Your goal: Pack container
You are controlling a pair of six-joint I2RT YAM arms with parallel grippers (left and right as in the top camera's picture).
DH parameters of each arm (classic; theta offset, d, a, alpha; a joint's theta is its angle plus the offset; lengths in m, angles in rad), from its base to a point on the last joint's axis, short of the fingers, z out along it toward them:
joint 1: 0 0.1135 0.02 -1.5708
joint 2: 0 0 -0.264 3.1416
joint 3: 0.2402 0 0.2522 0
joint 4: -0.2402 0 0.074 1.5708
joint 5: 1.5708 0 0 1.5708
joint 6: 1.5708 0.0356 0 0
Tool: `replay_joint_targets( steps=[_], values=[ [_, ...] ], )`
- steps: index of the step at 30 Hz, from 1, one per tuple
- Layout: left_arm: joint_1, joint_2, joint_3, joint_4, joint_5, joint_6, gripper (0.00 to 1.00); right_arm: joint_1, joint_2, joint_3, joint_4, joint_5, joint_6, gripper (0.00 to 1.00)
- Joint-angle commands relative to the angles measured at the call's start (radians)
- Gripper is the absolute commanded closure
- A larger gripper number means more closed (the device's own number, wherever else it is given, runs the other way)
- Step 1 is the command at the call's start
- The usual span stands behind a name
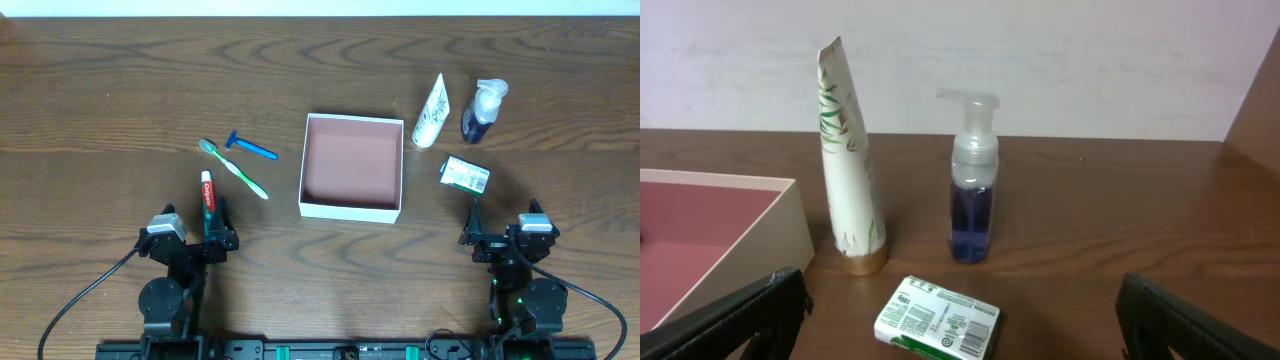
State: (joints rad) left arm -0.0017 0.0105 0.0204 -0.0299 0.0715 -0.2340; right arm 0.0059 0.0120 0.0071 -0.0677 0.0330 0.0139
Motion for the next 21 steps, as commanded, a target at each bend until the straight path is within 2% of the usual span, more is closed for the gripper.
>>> replay_joint_targets(
  steps=[1,17,21],
  values=[
    [0.002,-0.006,-0.016,-0.036,0.007,0.015,0.02,-0.010,-0.006,-0.002,-0.005,-0.008,-0.012,0.01],
    [0.002,-0.006,-0.016,-0.036,0.007,0.015,0.02,-0.010,-0.006,-0.002,0.004,0.018,-0.011,0.01],
    [0.002,-0.006,-0.016,-0.036,0.007,0.015,0.02,-0.010,-0.006,-0.002,0.003,-0.063,0.015,0.01]
  ],
)
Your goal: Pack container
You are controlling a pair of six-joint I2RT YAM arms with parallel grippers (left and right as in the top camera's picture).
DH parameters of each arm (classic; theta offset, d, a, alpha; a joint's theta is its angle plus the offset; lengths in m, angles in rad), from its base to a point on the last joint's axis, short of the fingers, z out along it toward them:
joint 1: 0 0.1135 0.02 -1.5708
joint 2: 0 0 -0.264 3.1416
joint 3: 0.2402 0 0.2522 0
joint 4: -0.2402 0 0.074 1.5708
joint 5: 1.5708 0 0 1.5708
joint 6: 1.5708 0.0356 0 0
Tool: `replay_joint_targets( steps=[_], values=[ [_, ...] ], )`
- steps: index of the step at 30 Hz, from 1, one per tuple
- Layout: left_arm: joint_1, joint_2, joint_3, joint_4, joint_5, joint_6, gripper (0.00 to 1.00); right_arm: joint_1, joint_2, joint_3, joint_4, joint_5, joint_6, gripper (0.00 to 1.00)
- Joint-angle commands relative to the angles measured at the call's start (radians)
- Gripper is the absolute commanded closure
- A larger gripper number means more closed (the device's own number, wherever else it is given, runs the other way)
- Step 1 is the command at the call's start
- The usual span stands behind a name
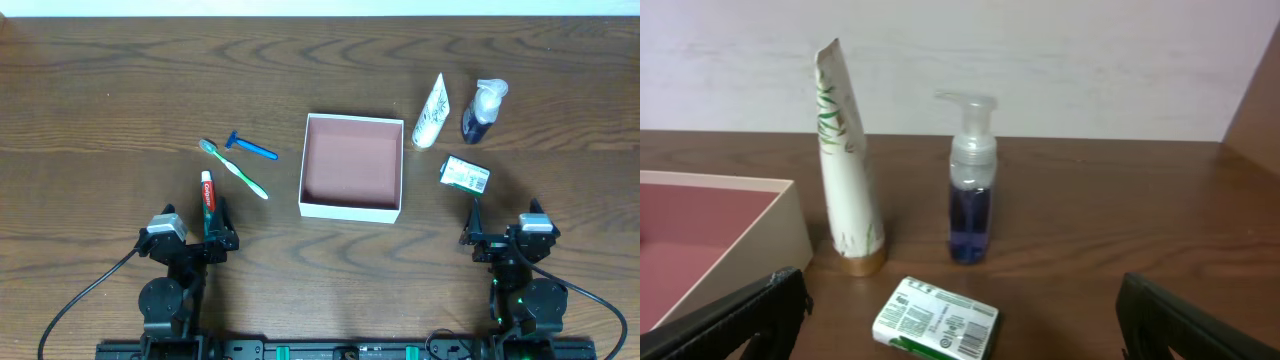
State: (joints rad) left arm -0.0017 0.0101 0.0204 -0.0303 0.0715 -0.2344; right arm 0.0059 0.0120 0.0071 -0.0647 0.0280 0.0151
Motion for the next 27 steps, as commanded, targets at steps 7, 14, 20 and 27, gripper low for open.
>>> replay_joint_targets(
  steps=[7,14,20,27],
  values=[
    [0.002,-0.005,-0.016,-0.035,0.007,0.015,0.02,-0.010,-0.006,0.008,0.014,-0.165,0.013,0.01],
    [0.002,-0.005,-0.016,-0.036,0.007,0.015,0.02,-0.010,0.000,0.108,-0.023,-0.172,0.013,0.01],
    [0.002,-0.005,-0.016,-0.036,0.007,0.015,0.02,-0.010,0.117,0.273,-0.098,-0.219,0.012,0.01],
    [0.002,-0.005,-0.016,-0.036,0.007,0.015,0.02,-0.006,0.463,0.598,-0.235,-0.376,0.013,0.01]
  ],
)
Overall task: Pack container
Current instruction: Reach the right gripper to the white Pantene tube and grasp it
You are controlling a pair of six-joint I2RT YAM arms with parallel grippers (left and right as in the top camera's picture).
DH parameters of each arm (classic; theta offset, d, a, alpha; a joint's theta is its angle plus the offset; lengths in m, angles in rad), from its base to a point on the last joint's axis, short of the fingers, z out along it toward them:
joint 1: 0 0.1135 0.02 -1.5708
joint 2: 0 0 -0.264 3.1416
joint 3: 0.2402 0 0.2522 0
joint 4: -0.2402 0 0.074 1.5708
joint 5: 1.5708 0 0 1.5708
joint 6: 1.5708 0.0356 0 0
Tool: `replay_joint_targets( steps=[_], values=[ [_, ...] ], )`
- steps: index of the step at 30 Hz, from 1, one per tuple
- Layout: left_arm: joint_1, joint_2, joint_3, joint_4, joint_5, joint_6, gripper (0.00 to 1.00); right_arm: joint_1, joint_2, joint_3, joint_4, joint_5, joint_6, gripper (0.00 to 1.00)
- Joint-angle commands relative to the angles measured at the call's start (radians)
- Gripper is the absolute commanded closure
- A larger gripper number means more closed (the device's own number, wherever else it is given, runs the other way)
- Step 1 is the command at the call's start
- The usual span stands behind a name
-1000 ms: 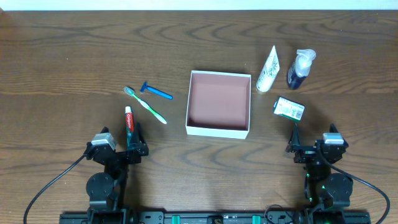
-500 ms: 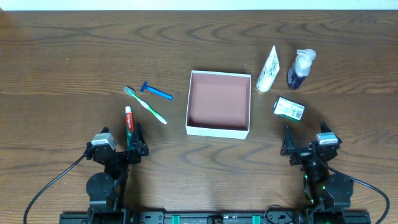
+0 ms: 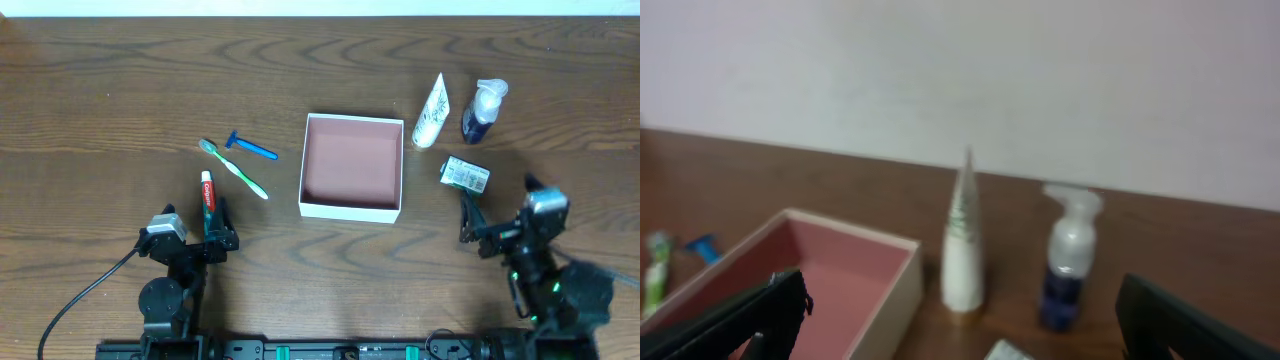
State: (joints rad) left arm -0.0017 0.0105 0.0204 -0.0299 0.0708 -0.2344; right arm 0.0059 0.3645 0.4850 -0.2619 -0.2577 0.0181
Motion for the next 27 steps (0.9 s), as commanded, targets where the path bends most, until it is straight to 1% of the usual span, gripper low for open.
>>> replay_joint_targets(
  steps=[1,5,8,10,12,14,18,21,23,27],
  values=[
    [0.002,-0.006,-0.016,-0.036,0.008,0.015,0.02,-0.002,0.174,0.186,-0.089,-0.101,0.010,0.01],
    [0.002,-0.006,-0.016,-0.036,0.008,0.015,0.02,0.037,0.425,0.448,-0.311,-0.124,0.008,0.01],
    [0.002,-0.006,-0.016,-0.036,0.008,0.015,0.02,0.079,0.612,0.637,-0.465,-0.124,-0.063,0.01],
    [0.002,-0.006,-0.016,-0.036,0.008,0.016,0.02,0.097,0.728,0.743,-0.538,-0.124,-0.104,0.01],
    [0.002,-0.006,-0.016,-0.036,0.008,0.015,0.02,0.105,0.839,0.834,-0.584,-0.126,-0.105,0.01],
    [0.002,-0.006,-0.016,-0.036,0.008,0.015,0.02,0.105,0.916,0.882,-0.586,-0.144,-0.105,0.01],
    [0.002,-0.006,-0.016,-0.036,0.008,0.015,0.02,0.104,1.013,0.892,-0.549,-0.175,-0.103,0.01],
    [0.002,-0.006,-0.016,-0.036,0.008,0.015,0.02,0.104,1.046,0.892,-0.553,-0.164,-0.157,0.02],
    [0.002,-0.006,-0.016,-0.036,0.008,0.015,0.02,0.104,1.056,0.892,-0.544,-0.118,-0.157,0.07],
    [0.002,-0.006,-0.016,-0.036,0.008,0.015,0.02,0.105,1.057,0.892,-0.514,0.040,-0.146,0.12]
  ],
)
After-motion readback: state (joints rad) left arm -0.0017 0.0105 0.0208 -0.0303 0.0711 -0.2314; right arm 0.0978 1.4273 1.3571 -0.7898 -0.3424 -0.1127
